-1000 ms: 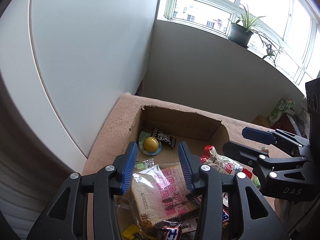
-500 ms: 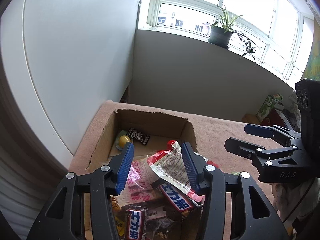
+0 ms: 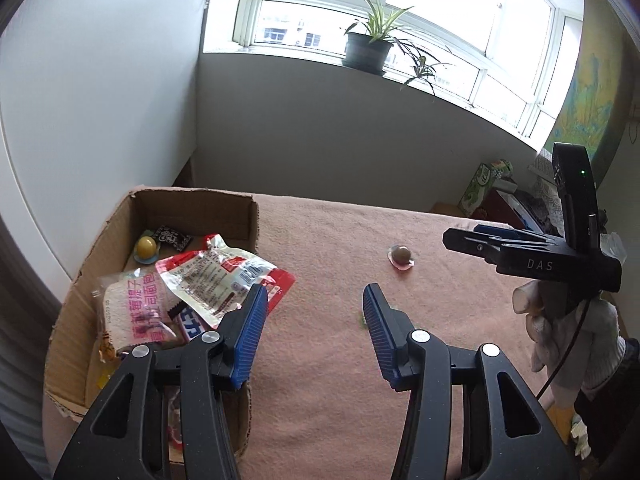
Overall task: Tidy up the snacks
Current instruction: 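Move both tools back toward the green candy and brown ball candy, then close the left tool on the green candy while the right tool grasps the brown ball candy, then carry the green candy and brown ball candy into the box and open both tools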
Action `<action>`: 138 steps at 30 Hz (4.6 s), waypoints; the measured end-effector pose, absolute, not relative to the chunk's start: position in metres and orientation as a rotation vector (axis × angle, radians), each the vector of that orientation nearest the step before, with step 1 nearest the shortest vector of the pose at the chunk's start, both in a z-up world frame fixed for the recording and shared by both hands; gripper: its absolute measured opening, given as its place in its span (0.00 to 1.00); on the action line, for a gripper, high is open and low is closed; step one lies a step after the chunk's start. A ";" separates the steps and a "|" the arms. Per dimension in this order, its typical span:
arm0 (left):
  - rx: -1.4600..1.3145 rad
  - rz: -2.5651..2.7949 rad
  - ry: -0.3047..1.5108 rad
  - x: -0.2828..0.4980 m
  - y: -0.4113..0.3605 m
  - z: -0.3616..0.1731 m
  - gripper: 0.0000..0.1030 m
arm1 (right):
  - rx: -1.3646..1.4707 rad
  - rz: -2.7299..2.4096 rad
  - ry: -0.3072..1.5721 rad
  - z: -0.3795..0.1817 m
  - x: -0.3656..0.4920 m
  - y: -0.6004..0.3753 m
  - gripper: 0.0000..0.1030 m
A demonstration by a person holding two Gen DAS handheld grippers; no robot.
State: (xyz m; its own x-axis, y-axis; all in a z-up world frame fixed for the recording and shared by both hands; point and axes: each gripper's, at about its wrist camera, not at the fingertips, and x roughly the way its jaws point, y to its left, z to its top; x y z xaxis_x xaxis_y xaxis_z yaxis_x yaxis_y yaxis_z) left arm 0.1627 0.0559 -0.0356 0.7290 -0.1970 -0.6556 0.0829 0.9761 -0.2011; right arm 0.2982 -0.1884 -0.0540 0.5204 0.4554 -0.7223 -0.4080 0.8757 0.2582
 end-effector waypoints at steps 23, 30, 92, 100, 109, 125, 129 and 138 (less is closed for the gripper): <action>0.171 -0.223 0.941 0.192 -0.041 -0.119 0.47 | 0.199 0.541 0.949 -0.104 0.323 -0.235 0.88; 0.232 -0.211 0.939 0.205 -0.051 -0.127 0.50 | 0.244 0.550 0.943 -0.108 0.325 -0.251 0.88; -0.029 -0.195 0.907 0.234 -0.017 -0.125 0.18 | -0.082 0.550 0.924 -0.125 0.332 -0.150 0.26; -0.040 -0.209 0.899 0.229 -0.013 -0.121 0.18 | -0.057 0.555 0.909 -0.113 0.321 -0.163 0.26; -0.056 -0.239 0.868 0.210 -0.015 -0.103 0.18 | -0.039 0.556 0.882 -0.093 0.300 -0.170 0.26; -0.068 -0.207 0.751 0.160 0.042 -0.043 0.18 | -0.071 0.643 0.802 -0.028 0.258 -0.121 0.26; -0.086 -0.164 0.730 0.155 0.071 -0.034 0.18 | -0.069 0.668 0.795 -0.022 0.254 -0.097 0.26; -0.118 -0.066 0.733 0.163 0.129 -0.028 0.18 | -0.056 0.720 0.811 -0.014 0.265 -0.041 0.26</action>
State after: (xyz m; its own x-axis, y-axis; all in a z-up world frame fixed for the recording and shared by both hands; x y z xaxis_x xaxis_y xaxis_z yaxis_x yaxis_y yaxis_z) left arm 0.1630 0.1286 -0.0276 0.7418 -0.1010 -0.6630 0.0184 0.9913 -0.1305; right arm 0.2649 -0.0415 -0.0143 0.4673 0.5665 -0.6788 -0.6074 0.7636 0.2192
